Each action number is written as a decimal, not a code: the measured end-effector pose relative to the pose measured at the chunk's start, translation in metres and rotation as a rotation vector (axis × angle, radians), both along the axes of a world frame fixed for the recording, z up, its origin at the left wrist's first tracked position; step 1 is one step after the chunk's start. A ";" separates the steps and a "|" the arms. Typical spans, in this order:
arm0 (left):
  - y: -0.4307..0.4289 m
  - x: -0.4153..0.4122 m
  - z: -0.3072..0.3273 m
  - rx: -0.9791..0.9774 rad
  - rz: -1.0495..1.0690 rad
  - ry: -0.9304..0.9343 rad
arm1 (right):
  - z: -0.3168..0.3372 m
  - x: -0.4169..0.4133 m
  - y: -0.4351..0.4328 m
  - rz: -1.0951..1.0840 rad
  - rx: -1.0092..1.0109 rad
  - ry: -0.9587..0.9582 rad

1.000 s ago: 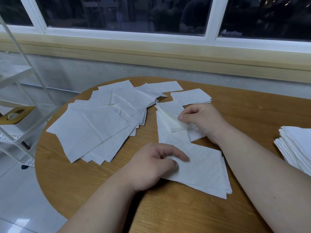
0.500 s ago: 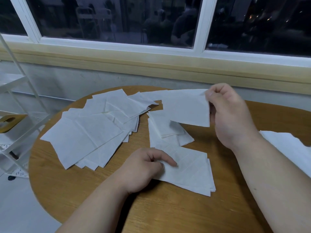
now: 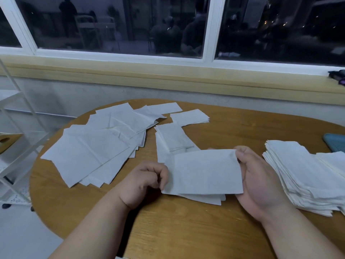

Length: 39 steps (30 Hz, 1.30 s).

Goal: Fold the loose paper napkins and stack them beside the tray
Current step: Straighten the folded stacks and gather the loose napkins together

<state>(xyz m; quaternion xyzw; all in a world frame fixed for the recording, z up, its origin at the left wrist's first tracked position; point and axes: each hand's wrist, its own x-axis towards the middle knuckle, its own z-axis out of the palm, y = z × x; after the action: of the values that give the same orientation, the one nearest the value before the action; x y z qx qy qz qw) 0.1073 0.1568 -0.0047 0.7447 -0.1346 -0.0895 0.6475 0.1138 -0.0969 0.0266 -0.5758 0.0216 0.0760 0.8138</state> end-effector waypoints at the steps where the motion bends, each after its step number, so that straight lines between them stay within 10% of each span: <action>1: 0.000 0.000 0.000 -0.025 -0.011 0.008 | 0.003 0.001 0.001 0.006 0.014 -0.001; 17: 0.000 0.001 -0.002 -0.248 -0.128 0.084 | 0.010 -0.003 0.023 0.138 0.158 0.072; 39: -0.013 -0.008 0.004 0.210 0.219 0.056 | -0.001 0.028 0.030 -0.085 -1.106 -0.387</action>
<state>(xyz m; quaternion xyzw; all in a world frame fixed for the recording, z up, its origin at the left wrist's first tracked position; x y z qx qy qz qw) 0.0998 0.1437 -0.0010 0.8159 -0.0246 -0.0528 0.5753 0.1421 -0.0666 0.0257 -0.9168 -0.0675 -0.0858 0.3841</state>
